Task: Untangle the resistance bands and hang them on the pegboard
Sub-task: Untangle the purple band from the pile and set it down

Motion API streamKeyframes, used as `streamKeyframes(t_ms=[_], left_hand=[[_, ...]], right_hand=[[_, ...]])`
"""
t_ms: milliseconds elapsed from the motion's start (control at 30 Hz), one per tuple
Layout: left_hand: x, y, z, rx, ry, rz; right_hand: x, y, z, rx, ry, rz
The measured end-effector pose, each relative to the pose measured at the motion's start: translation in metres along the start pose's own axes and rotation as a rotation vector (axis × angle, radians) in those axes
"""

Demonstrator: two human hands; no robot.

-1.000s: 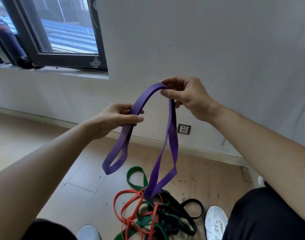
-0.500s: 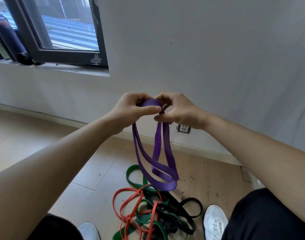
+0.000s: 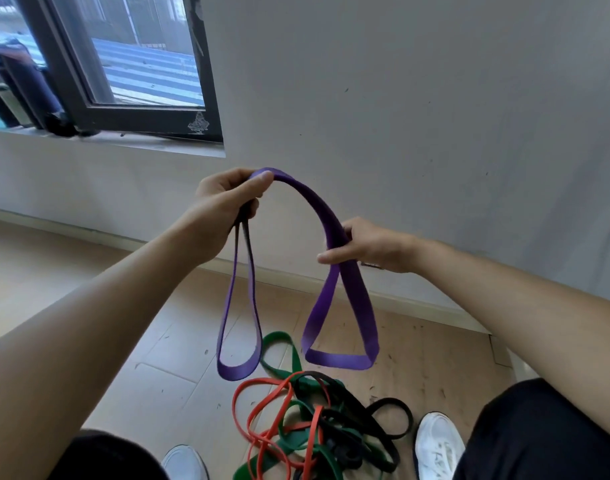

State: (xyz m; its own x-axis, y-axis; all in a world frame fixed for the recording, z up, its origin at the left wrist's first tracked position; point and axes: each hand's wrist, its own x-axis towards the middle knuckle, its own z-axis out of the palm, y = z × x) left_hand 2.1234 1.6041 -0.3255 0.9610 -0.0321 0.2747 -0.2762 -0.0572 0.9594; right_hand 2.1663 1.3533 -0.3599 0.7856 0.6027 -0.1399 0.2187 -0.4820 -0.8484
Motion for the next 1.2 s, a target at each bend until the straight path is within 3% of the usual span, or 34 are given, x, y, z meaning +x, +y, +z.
streamKeyframes(t_ms=[267, 467, 600, 733, 1200], left_hand=[[-0.001, -0.015, -0.035, 0.061, -0.009, -0.068], [0.002, -0.033, -0.043, 0.223, -0.134, -0.093], [-0.001, -0.038, -0.037, 0.321, -0.311, -0.183], [-0.002, -0.028, -0.012, 0.336, -0.385, -0.146], [-0.003, -0.007, 0.023, 0.225, -0.3, 0.01]], right_hand=[[-0.014, -0.012, -0.027, 0.248, 0.052, -0.069], [-0.017, -0.023, -0.031, 0.391, 0.132, -0.15], [-0.019, -0.026, -0.03, 0.366, 0.16, -0.153], [-0.017, -0.024, -0.025, 0.25, 0.145, -0.156], [-0.013, -0.015, -0.005, 0.043, 0.047, -0.174]])
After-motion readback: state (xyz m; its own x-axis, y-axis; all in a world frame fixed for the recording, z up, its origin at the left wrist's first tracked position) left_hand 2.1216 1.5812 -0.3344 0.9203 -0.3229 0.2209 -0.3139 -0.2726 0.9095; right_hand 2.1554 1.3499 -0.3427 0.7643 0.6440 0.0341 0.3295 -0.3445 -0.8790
